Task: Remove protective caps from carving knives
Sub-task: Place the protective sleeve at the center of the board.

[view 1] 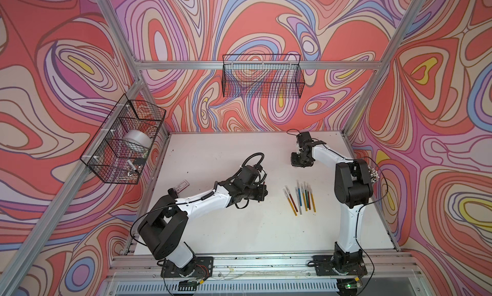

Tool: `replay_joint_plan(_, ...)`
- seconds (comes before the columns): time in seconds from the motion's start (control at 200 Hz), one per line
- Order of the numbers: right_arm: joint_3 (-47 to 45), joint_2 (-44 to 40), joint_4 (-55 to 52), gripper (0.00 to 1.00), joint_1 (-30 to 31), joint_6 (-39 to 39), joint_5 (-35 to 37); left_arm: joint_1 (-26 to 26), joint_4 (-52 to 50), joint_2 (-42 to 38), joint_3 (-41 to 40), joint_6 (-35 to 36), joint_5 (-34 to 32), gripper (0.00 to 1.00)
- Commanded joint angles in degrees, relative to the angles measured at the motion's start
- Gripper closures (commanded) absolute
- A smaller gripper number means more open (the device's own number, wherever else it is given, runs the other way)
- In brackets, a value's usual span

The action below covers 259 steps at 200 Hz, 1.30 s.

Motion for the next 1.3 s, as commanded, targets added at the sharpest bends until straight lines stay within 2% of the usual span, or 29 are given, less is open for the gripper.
replay_joint_plan(0.0, 1.1, 1.3, -2.0, 0.85, -0.2, -1.1, 1.3, 0.4, -1.7, -1.7, -0.3, 0.6, -0.9, 1.00)
replay_joint_plan(0.816, -1.9, 2.7, -1.2, 0.78, -0.3, -1.3, 2.6, 1.2, -2.1, -2.4, -0.3, -0.4, -1.5, 1.00)
replay_joint_plan(1.117, -1.9, 2.9, -1.0, 0.81, -0.3, -0.8, 3.0, 1.6, -3.1, -3.1, -0.1, 0.0, -1.8, 1.00)
replay_joint_plan(1.292, -1.6, 2.7, -1.0, 0.75, -0.3, -1.2, 2.4, 1.7, -3.6, -3.6, -0.3, 0.3, -2.4, 1.00)
